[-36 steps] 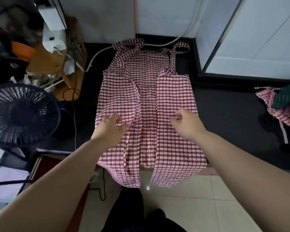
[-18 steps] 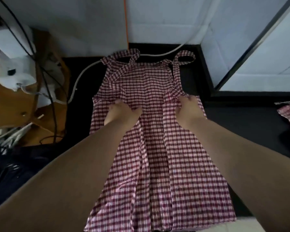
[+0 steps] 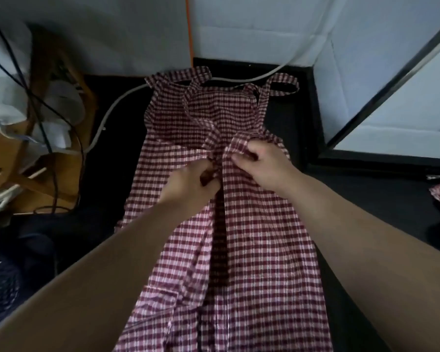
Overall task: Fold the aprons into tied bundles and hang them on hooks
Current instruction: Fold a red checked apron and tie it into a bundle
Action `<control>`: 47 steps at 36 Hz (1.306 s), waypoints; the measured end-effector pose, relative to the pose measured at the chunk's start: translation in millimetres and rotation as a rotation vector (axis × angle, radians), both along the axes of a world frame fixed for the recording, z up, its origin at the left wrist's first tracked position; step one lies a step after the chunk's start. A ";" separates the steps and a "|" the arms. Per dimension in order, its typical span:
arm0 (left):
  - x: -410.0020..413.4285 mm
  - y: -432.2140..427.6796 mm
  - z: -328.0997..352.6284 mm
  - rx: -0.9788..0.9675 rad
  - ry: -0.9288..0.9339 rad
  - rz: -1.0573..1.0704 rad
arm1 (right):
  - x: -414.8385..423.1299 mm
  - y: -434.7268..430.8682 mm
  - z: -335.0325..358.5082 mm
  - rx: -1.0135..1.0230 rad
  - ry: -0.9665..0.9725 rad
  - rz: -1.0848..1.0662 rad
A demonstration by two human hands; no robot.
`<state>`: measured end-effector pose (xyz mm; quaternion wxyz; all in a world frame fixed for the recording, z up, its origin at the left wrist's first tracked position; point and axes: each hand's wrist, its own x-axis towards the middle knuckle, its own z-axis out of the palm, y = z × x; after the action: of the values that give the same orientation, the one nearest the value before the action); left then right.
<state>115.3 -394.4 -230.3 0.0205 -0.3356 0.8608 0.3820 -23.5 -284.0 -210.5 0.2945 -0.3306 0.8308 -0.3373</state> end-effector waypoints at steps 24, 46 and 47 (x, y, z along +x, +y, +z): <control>47.2 14.7 -23.7 0.107 -0.087 0.041 | 34.4 -5.2 -34.3 0.034 0.294 0.030; 9.3 8.9 11.3 0.401 0.066 0.050 | 26.2 -1.2 3.7 -0.031 -0.065 0.119; 7.9 5.2 13.7 0.439 0.067 0.105 | 26.7 -2.2 3.6 -0.044 -0.073 0.099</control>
<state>123.2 -389.2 -216.6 0.0446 -0.3546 0.7385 0.5718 3.2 -286.2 -206.9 0.3337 -0.3650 0.7944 -0.3525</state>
